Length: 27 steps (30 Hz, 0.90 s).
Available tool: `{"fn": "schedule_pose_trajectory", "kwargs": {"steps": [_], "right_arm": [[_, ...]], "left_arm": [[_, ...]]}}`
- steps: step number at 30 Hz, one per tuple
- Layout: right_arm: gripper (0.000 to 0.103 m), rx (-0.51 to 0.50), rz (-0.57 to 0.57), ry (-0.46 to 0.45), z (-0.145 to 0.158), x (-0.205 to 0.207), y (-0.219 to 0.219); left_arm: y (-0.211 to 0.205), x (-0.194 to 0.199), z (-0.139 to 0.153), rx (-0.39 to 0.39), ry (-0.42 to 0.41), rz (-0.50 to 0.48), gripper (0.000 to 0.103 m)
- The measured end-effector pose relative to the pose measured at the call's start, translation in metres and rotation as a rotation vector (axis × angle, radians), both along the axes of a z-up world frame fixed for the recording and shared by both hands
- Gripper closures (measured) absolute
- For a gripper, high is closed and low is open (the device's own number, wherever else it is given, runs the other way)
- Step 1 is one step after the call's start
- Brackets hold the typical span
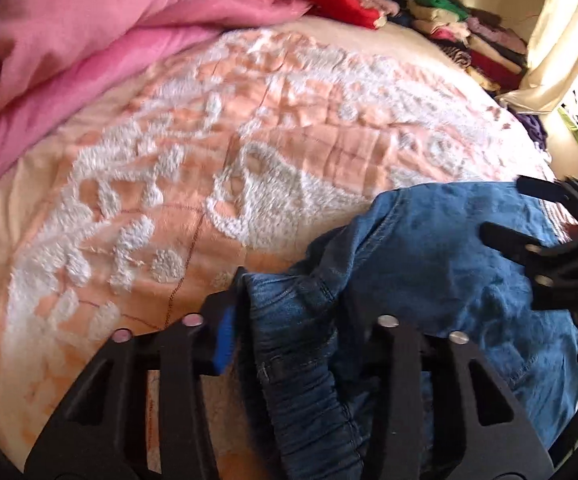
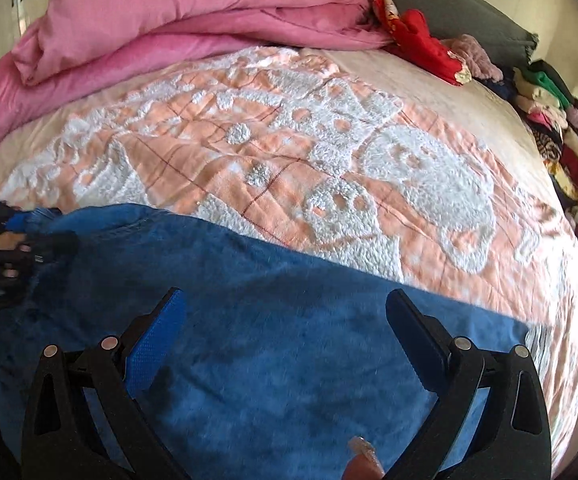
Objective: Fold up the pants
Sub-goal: 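Grasp the elastic cuff with the left tool while the right tool grasps the denim leg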
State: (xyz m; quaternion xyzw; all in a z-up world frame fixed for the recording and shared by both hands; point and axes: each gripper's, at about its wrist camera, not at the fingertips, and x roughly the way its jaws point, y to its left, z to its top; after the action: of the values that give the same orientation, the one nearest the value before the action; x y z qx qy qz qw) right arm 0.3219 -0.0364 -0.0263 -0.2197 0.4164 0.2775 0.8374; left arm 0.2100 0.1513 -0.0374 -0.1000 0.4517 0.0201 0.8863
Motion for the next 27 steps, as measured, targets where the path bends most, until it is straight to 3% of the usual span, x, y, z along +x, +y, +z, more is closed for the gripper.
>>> {"fn": "schedule_pose_trajectory", "kwargs": {"steps": [8, 14, 15, 17, 18, 20, 22, 27], "right_arm": [[0.004, -0.050, 0.098, -0.047, -0.002, 0.002, 0.014], [0.008, -0.062, 0.173, -0.057, -0.006, 0.000, 0.021], [0.011, -0.057, 0.187, -0.054, -0.006, -0.001, 0.022], [0.041, -0.025, 0.217, -0.021, -0.007, -0.005, 0.022], [0.047, -0.013, 0.223, -0.010, -0.007, -0.007, 0.021], [0.068, 0.015, 0.238, 0.002, -0.005, -0.015, 0.021], [0.078, 0.053, 0.255, 0.002, 0.001, -0.026, 0.017], [0.086, 0.155, 0.227, -0.023, 0.022, -0.052, -0.009]], "left_arm": [[-0.014, -0.031, 0.030, 0.028, -0.131, -0.033, 0.078], [-0.021, -0.052, 0.040, 0.002, -0.179, -0.052, 0.078], [-0.020, -0.054, 0.041, -0.006, -0.180, -0.051, 0.078], [-0.019, -0.058, 0.041, -0.012, -0.183, -0.042, 0.079], [-0.019, -0.058, 0.040, -0.010, -0.184, -0.040, 0.079], [-0.018, -0.060, 0.040, -0.011, -0.186, -0.037, 0.079], [-0.018, -0.062, 0.040, -0.002, -0.189, -0.026, 0.079], [-0.015, -0.069, 0.043, 0.001, -0.202, -0.011, 0.079]]}}
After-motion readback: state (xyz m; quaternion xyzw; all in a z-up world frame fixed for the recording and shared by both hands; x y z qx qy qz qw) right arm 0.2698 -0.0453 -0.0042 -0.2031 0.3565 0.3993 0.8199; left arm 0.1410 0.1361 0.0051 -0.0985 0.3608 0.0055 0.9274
